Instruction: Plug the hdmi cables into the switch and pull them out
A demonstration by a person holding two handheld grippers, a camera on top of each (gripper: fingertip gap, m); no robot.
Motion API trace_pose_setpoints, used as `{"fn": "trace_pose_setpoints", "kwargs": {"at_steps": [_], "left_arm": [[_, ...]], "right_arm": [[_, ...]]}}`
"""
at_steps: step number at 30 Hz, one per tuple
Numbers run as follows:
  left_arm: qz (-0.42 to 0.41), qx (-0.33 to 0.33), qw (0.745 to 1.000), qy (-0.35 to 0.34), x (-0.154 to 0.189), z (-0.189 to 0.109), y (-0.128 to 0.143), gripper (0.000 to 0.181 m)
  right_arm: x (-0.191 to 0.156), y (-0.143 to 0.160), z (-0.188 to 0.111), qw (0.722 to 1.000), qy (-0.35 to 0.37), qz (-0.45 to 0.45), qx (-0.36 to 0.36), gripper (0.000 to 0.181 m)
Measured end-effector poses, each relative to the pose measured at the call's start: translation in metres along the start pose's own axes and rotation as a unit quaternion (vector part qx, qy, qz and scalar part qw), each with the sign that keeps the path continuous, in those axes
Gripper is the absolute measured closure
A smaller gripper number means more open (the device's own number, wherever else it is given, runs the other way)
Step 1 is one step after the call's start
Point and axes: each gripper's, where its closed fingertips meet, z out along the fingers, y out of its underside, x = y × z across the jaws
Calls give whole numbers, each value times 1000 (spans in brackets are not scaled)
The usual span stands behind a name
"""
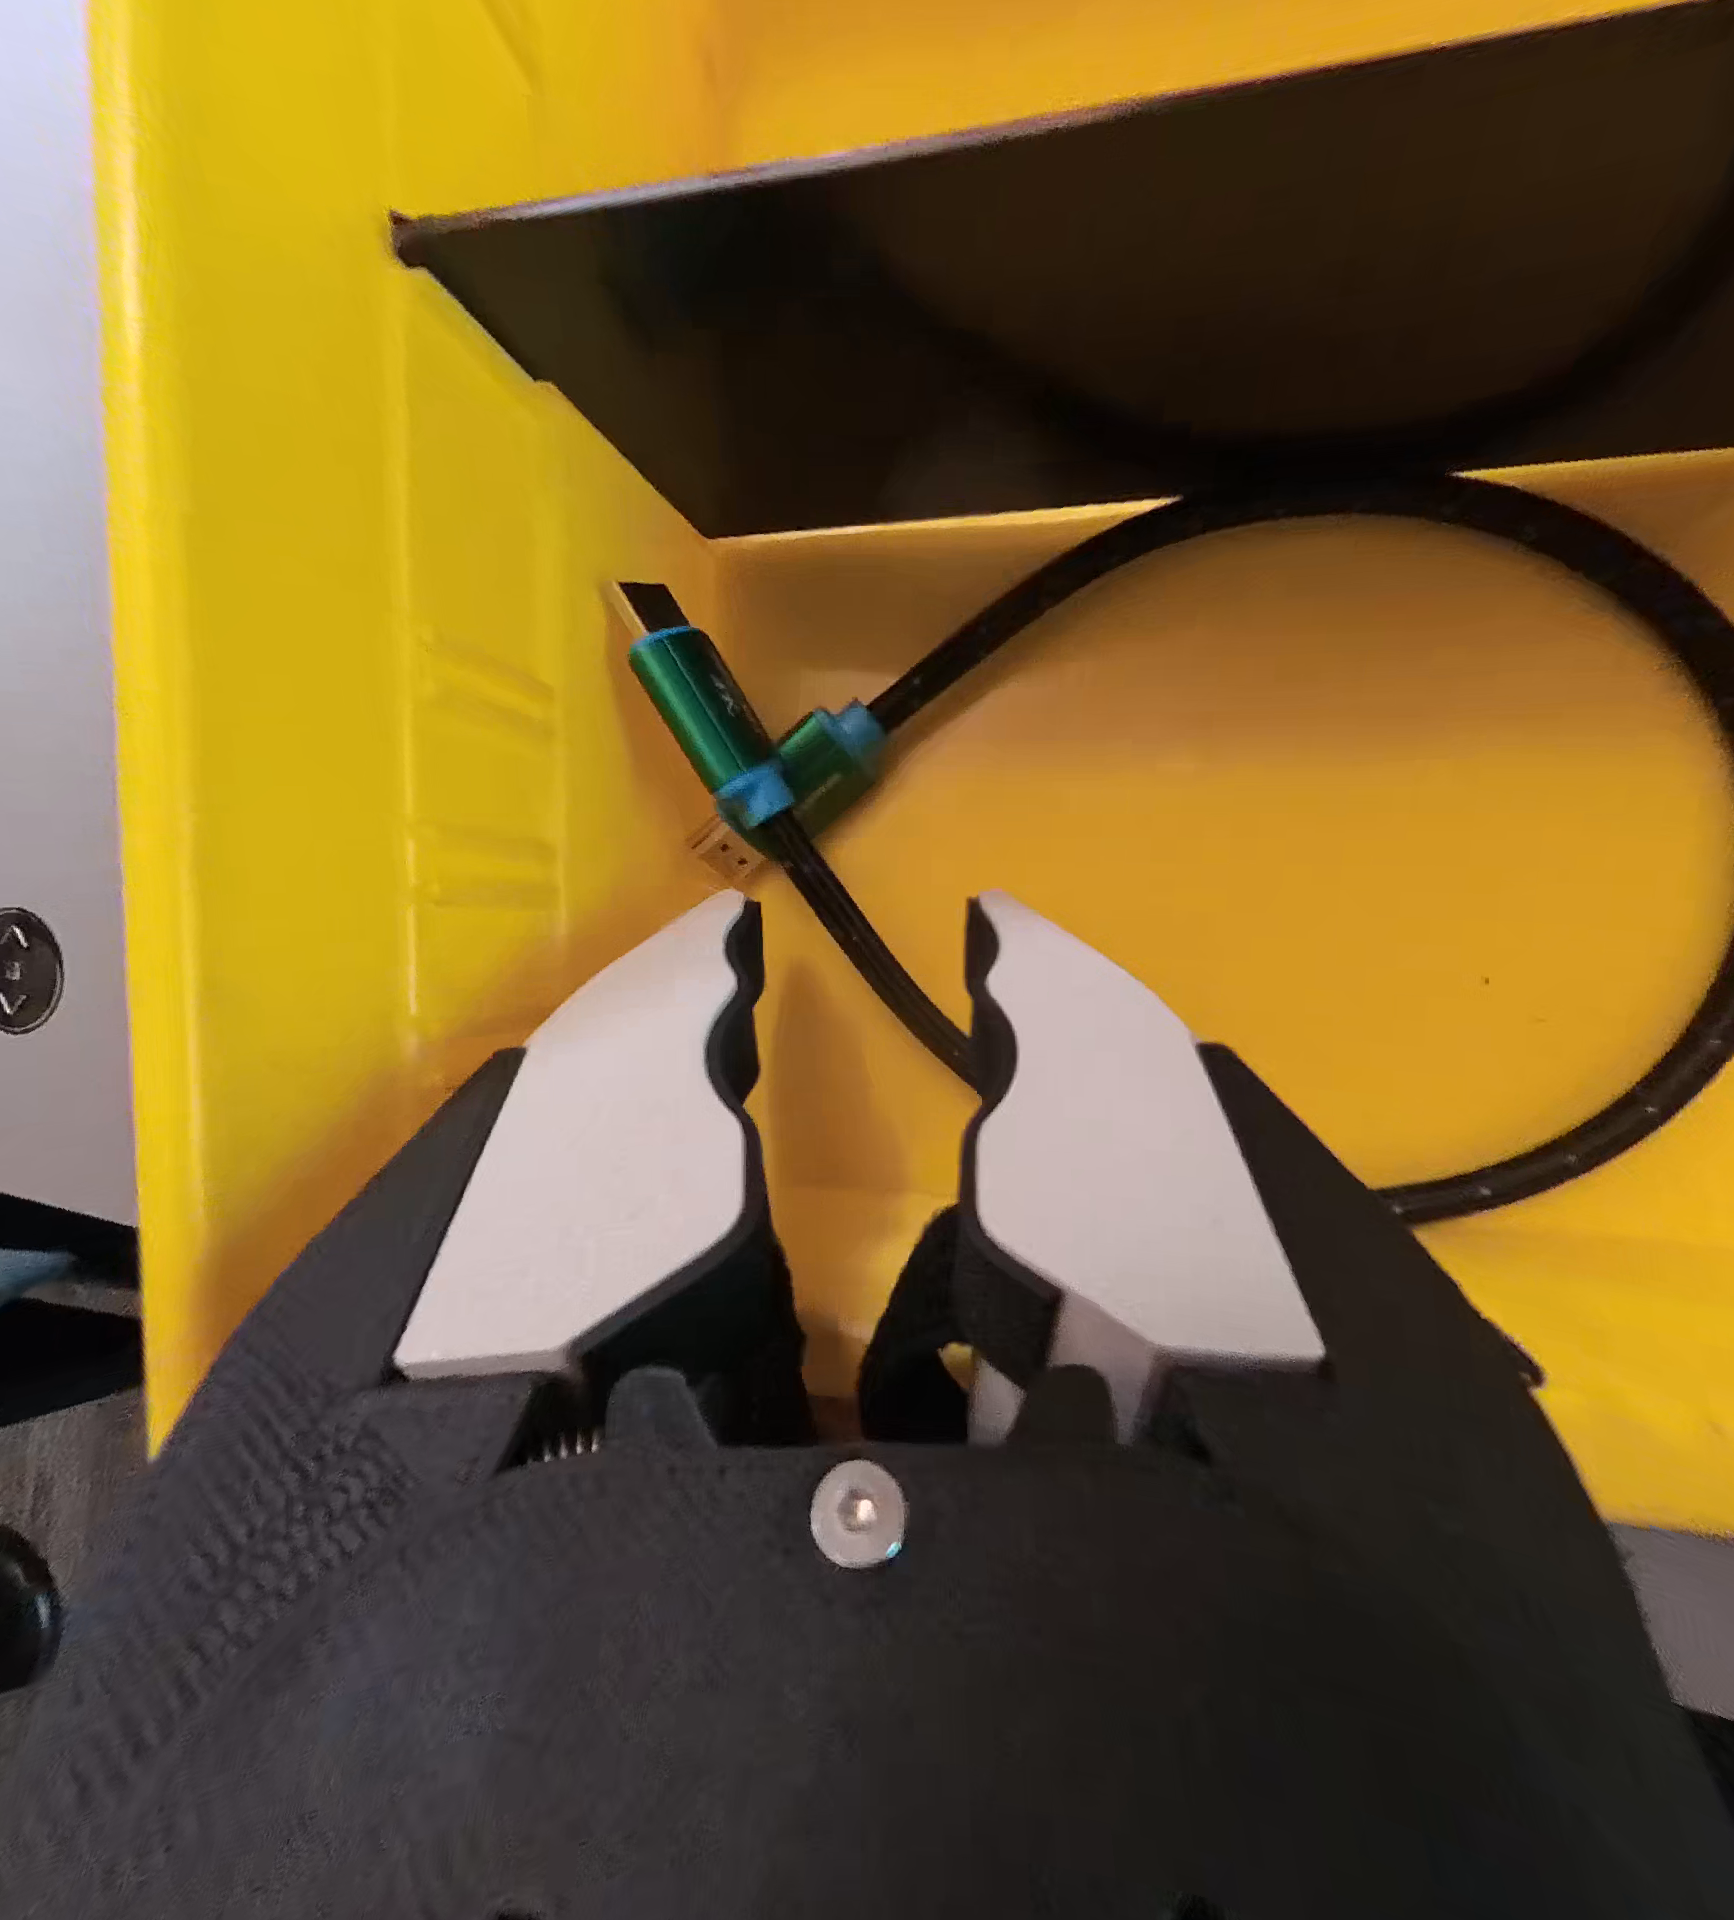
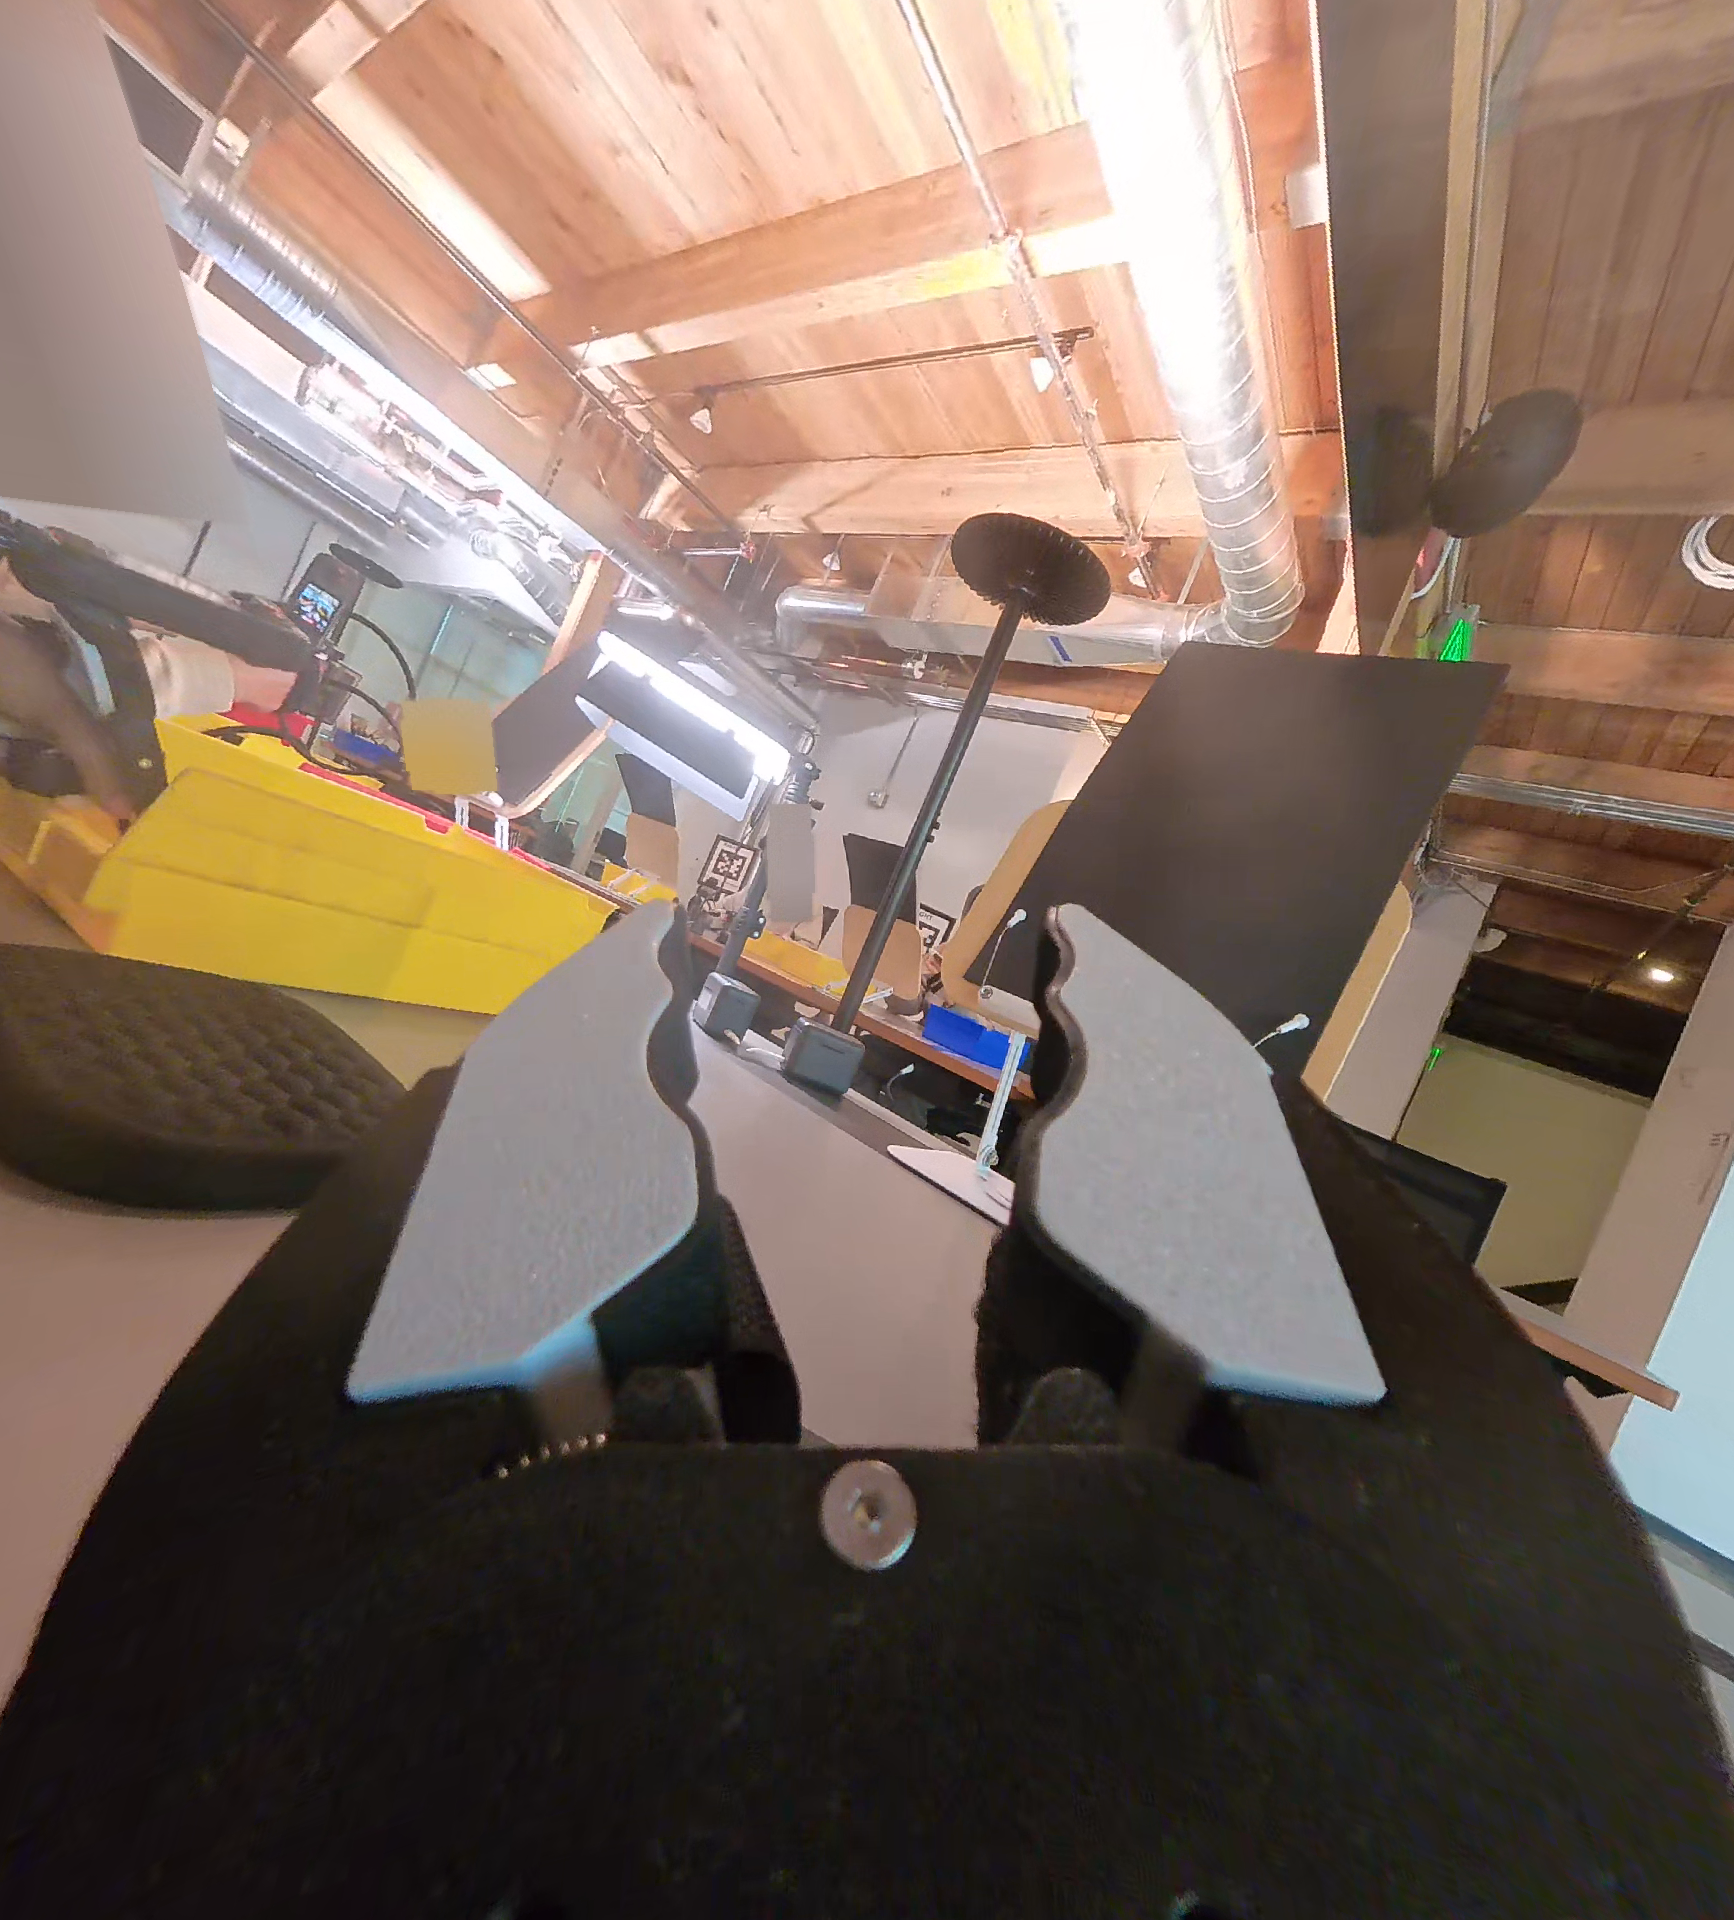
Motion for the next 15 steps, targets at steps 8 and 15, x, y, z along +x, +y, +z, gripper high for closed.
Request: {"fn": "trace_pose_setpoints", "kwargs": {"at_steps": [8,15], "left_arm": [[-22,-16,999,37,3,4,4,168],[0,258,965,-40,1,-54,-49,174]], "right_arm": [[-5,1,1,1000,-9,-19,-5,118],[-8,4,2,999,-13,-32,-13,120]]}}
